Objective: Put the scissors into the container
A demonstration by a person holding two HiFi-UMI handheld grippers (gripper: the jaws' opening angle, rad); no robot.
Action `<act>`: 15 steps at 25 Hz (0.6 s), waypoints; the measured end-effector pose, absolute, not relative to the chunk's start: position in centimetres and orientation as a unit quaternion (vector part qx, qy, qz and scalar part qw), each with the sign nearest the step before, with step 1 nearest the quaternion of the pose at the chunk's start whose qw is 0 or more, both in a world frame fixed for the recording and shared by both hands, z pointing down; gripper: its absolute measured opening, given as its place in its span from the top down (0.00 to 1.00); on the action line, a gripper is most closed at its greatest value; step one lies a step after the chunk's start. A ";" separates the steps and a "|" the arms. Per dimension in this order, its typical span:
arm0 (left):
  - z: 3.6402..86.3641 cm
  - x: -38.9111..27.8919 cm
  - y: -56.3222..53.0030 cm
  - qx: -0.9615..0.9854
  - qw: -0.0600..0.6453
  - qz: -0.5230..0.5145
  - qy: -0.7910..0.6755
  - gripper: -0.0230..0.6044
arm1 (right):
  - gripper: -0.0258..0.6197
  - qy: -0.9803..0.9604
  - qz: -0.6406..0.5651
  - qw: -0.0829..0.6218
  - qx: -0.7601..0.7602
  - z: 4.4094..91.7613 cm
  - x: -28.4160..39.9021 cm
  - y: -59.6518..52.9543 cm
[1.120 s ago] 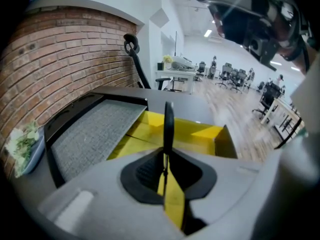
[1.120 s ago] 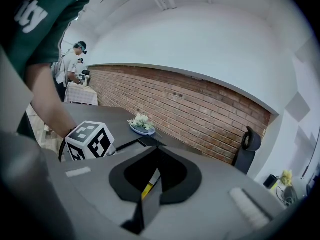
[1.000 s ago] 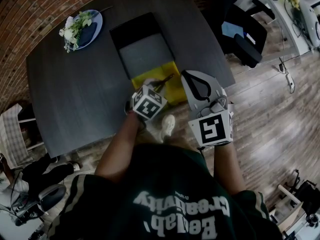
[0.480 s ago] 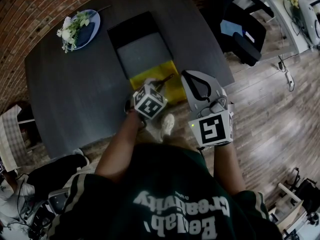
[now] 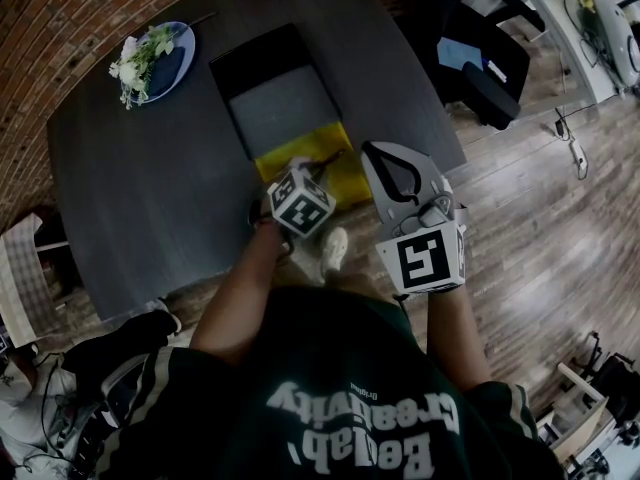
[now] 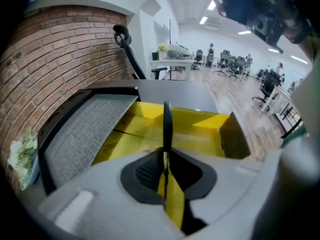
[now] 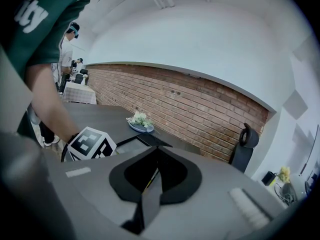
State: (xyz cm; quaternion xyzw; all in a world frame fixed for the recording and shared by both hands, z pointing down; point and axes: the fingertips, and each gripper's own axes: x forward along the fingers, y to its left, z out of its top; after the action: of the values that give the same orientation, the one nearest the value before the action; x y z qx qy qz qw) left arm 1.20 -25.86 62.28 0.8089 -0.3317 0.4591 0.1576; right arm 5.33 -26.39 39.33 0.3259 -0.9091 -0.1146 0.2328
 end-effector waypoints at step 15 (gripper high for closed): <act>63.1 1.4 -25.8 0.805 0.163 0.477 -0.314 0.91 | 0.95 -0.906 -0.111 0.232 0.336 39.2 6.4 -26.4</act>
State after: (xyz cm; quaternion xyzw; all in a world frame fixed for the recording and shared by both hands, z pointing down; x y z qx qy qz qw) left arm 1.43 -25.83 63.06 0.8045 -0.3142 0.4768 0.1632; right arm 6.35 -26.45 39.23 0.3358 -0.9061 -0.1114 0.2320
